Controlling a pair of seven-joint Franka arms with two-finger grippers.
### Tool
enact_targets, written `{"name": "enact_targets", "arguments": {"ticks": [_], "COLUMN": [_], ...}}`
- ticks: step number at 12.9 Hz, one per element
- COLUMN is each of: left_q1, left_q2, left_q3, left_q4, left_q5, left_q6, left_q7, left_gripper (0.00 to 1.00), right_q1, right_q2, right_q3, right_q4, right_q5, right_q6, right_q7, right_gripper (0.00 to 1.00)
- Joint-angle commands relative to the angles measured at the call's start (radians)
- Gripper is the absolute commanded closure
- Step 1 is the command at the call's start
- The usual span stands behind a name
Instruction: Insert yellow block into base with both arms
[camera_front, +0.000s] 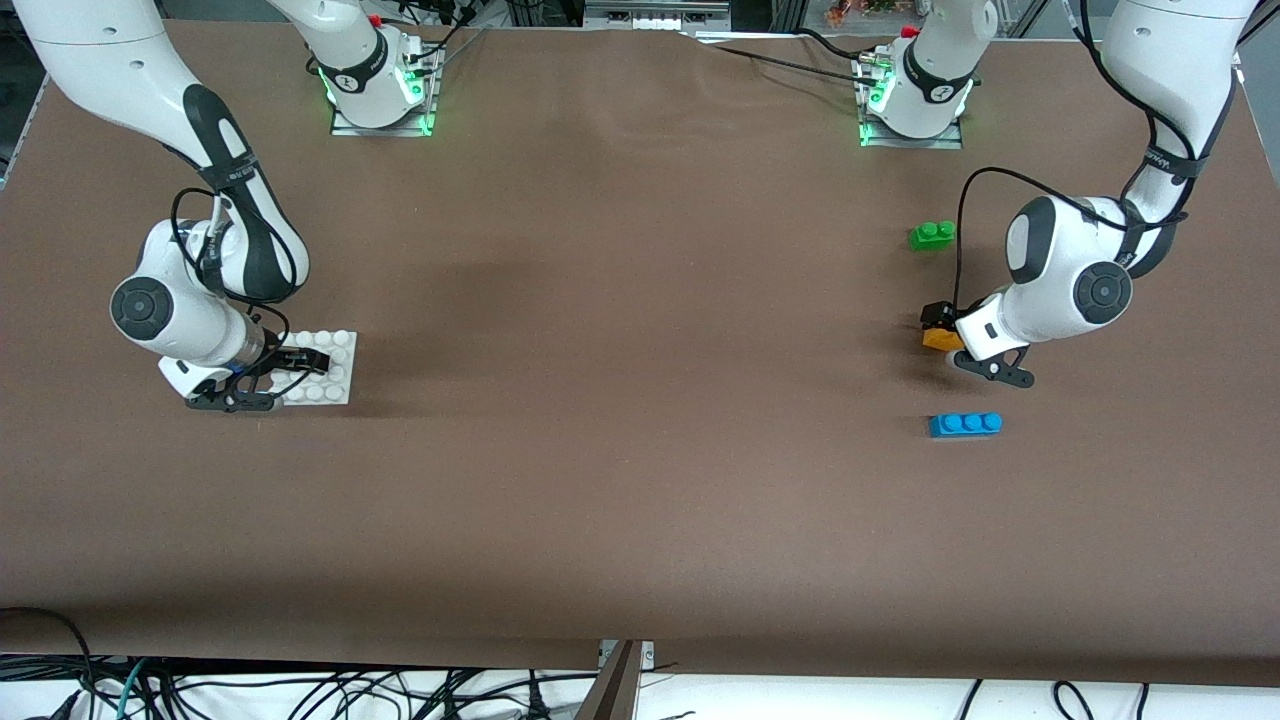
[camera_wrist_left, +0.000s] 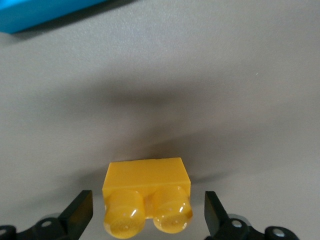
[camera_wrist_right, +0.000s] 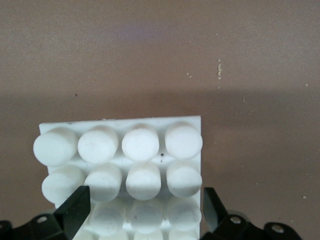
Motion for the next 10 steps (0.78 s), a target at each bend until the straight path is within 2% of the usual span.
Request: {"name": "enact_targets", "arguments": {"ticks": [1, 4, 6, 8, 9, 10], "left_q1": [0.006, 0.006, 0.006, 0.006, 0.006, 0.006], "left_q2": [0.014, 0.014, 0.014, 0.009, 0.008, 0.008], "left_q3": [0.001, 0.001, 0.001, 0.001, 0.001, 0.001], "left_q4": [0.014, 0.013, 0.013, 0.013, 0.013, 0.013], "left_q5": [0.030, 0.037, 0.045, 0.045, 0.047, 0.045], "left_q6": [-0.002, -0.004, -0.008, -0.014, -0.016, -0.016], "left_q7": [-0.004, -0.004, -0.005, -0.011, -0.025, -0.033], "left_gripper": [0.06, 0.09, 0.16, 0.40, 0.62, 0.62], "right_q1": [0.003, 0.003, 0.003, 0.003, 0.003, 0.003], "right_q2": [-0.019, -0.025, -0.028, -0.035, -0.033, -0.033], "right_q3": [-0.001, 0.001, 0.001, 0.001, 0.001, 0.001], "right_q4": [-0.038, -0.049, -0.053, -0.064, -0.066, -0.073], "right_q5": [-0.018, -0.017, -0.017, -0.017, -0.017, -0.017], "right_q6": [0.014, 0.012, 0.008, 0.008, 0.009, 0.011], "right_q7": [0.007, 0.006, 0.007, 0.007, 0.007, 0.007], "right_gripper": [0.00, 0.00, 0.00, 0.00, 0.00, 0.00]}}
